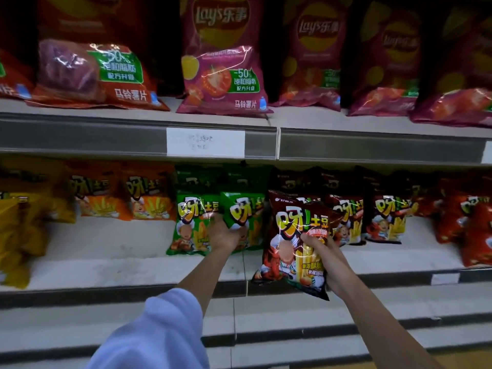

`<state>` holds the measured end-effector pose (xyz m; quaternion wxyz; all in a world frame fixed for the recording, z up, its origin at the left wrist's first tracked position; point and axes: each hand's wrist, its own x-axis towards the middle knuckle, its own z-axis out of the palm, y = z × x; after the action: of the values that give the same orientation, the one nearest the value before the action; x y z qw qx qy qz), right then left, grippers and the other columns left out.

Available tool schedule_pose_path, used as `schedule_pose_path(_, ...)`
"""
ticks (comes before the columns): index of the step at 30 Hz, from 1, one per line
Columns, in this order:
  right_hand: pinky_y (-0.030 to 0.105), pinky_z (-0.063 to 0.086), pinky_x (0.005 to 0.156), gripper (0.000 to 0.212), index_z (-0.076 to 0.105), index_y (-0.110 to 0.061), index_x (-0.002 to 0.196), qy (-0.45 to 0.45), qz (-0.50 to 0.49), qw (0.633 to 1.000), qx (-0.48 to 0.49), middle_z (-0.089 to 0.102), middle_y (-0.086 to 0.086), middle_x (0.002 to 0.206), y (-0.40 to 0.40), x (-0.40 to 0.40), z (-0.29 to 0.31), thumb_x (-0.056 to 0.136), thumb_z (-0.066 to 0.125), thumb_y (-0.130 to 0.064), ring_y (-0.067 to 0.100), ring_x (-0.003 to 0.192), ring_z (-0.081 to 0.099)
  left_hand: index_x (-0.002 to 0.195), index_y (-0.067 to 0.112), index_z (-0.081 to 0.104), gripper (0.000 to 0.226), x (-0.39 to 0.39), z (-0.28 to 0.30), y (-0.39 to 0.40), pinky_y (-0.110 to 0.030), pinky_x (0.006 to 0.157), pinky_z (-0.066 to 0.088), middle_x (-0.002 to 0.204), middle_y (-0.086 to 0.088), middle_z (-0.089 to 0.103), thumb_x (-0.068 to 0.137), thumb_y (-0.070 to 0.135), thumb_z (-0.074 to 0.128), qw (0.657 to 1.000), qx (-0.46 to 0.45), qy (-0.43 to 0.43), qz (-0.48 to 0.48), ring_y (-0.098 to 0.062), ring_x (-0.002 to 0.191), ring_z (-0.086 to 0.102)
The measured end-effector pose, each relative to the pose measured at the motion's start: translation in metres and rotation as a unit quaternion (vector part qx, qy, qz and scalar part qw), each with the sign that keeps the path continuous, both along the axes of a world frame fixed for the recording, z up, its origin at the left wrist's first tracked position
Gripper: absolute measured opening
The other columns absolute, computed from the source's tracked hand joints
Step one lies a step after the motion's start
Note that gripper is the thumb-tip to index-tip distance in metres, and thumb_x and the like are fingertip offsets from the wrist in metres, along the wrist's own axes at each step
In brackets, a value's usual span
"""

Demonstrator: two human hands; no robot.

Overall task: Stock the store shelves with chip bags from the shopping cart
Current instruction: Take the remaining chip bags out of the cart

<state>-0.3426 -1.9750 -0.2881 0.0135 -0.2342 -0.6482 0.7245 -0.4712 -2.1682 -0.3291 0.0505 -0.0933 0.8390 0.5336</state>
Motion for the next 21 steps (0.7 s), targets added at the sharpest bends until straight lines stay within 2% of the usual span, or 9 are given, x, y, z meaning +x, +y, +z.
schedule_pose_path(4,0.050,0.052,0.093,0.079,0.048,-0.027,0.134,0.001,-0.006,1.000,-0.009,0.068,0.004,0.117,0.006,-0.010,-0.008,0.063,0.079,-0.044,0.027,0.105,0.066,0.139,0.003,0.037,0.080,-0.006,-0.005,0.006,-0.044,0.103,0.041,0.139,-0.019,0.042,0.076,0.028,0.079,0.998,-0.059,-0.029,-0.019,-0.036,0.128,0.042)
schedule_pose_path(8,0.041,0.055,0.081,0.056,0.049,-0.025,0.131,0.018,-0.007,0.999,-0.036,0.069,0.006,0.113,0.009,-0.012,-0.008,0.081,0.073,-0.029,0.026,0.102,0.067,0.144,0.005,0.025,0.089,-0.003,0.007,0.010,-0.038,0.107,0.036,0.144,-0.019,0.027,0.076,0.021,0.080,0.998,-0.043,-0.042,0.006,-0.035,0.133,0.033)
schedule_pose_path(11,0.037,0.055,0.075,0.051,0.051,-0.025,0.129,0.031,-0.009,0.998,-0.054,0.070,0.005,0.110,0.012,-0.009,-0.003,0.082,0.072,-0.027,0.024,0.099,0.068,0.136,-0.001,0.033,0.074,0.002,0.017,0.017,-0.033,0.104,0.036,0.136,-0.019,0.035,0.082,0.027,0.075,0.997,-0.062,-0.001,0.041,-0.032,0.127,0.037)
schedule_pose_path(12,0.036,0.054,0.075,0.050,0.051,-0.024,0.128,0.034,-0.008,0.998,-0.057,0.070,0.005,0.109,0.014,-0.009,-0.001,0.083,0.072,-0.026,0.023,0.098,0.068,0.127,-0.002,0.040,0.061,0.004,0.021,0.021,-0.035,0.100,0.039,0.128,-0.019,0.043,0.083,0.025,0.073,0.998,-0.045,0.020,0.045,-0.033,0.121,0.043)
schedule_pose_path(14,0.036,0.054,0.076,0.048,0.052,-0.024,0.127,0.045,-0.009,0.997,-0.062,0.070,0.004,0.109,0.020,-0.006,0.002,0.084,0.071,-0.025,0.022,0.098,0.067,0.109,0.005,0.044,0.035,0.015,0.032,0.033,-0.036,0.082,0.048,0.105,-0.014,0.053,0.088,0.021,0.067,0.998,0.033,0.045,0.038,-0.027,0.096,0.057)
schedule_pose_path(16,0.038,0.055,0.082,0.049,0.052,-0.024,0.128,0.052,0.001,0.997,-0.057,0.070,0.003,0.110,0.027,-0.001,0.005,0.083,0.072,-0.026,0.022,0.100,0.067,0.102,0.011,0.045,0.021,0.028,0.045,0.049,-0.028,0.071,0.042,0.091,-0.003,0.053,0.093,0.022,0.061,0.992,0.107,0.068,0.029,-0.017,0.081,0.054)
schedule_pose_path(19,0.041,0.054,0.086,0.048,0.050,-0.027,0.126,0.059,0.008,0.997,-0.052,0.067,0.000,0.107,0.041,0.011,0.011,0.083,0.072,-0.027,0.021,0.098,0.066,0.095,0.015,0.054,0.018,0.043,0.059,0.074,-0.031,0.083,0.044,0.091,-0.001,0.059,0.094,0.033,0.058,0.982,0.166,0.091,0.006,-0.019,0.091,0.058)
schedule_pose_path(21,0.044,0.054,0.088,0.057,0.047,-0.026,0.132,0.061,0.019,0.997,-0.051,0.068,0.003,0.112,0.061,0.026,0.014,0.082,0.073,-0.029,0.023,0.101,0.066,0.092,0.020,0.055,0.019,0.063,0.069,0.097,-0.036,0.088,0.048,0.098,-0.004,0.064,0.093,0.039,0.058,0.976,0.194,0.091,-0.031,-0.020,0.094,0.062)
